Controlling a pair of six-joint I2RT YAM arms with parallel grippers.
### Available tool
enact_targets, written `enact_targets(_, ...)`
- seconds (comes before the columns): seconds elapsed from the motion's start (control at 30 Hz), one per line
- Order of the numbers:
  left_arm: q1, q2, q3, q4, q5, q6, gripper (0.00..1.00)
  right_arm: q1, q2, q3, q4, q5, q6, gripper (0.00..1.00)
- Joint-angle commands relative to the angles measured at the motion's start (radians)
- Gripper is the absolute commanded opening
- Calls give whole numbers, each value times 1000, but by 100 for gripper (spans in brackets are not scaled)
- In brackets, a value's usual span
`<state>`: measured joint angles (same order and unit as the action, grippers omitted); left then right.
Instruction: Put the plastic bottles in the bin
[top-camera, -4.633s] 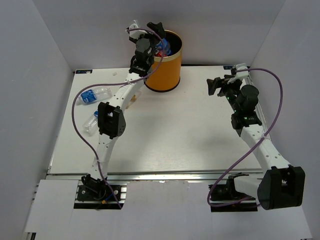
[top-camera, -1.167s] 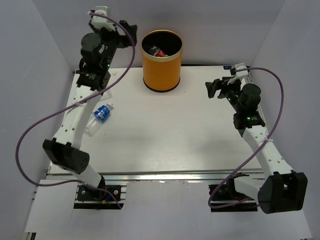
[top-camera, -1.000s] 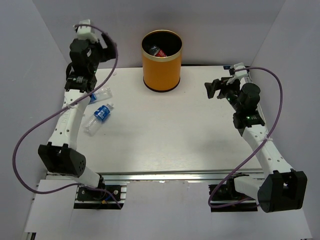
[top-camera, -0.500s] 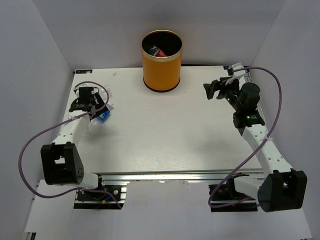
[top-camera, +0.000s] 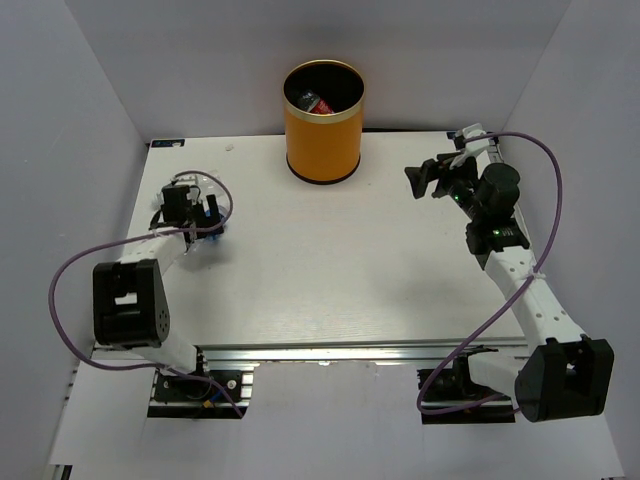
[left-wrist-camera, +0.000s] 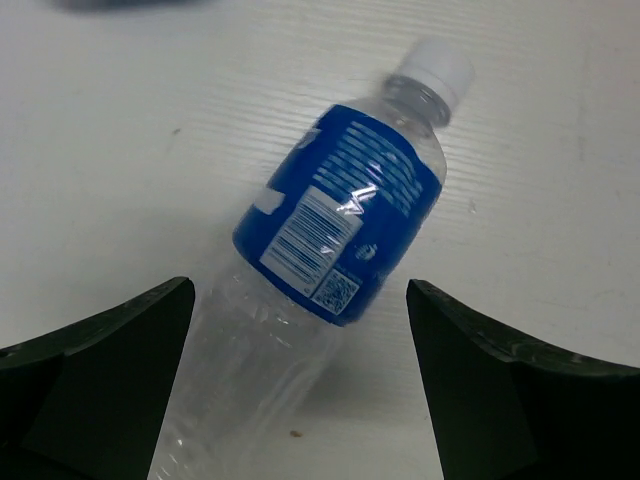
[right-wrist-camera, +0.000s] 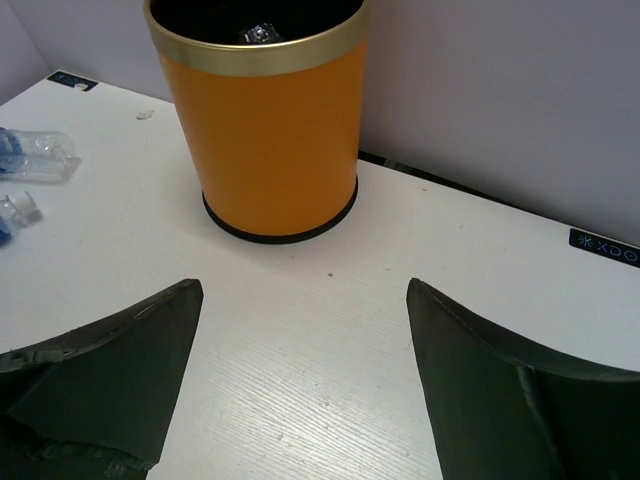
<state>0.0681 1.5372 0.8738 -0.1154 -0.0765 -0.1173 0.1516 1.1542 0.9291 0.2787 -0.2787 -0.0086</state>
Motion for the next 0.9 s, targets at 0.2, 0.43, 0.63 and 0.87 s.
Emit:
enact_targets(0.2,7,231,244,-108,67,125,75,-3,6,50,19,-17,1,89)
enact_targets(0.43,6,50,312,-84,253,16,44,-3,2,48,17,-11,1,89)
enact_targets(0.63,-39,-126,334,247,458,-178,53,-3,-8,42,17,-2,-2,89)
enact_targets(0.87,-157,38,600,470,357,-298,44,-1,-19,40,5,55,-37,89)
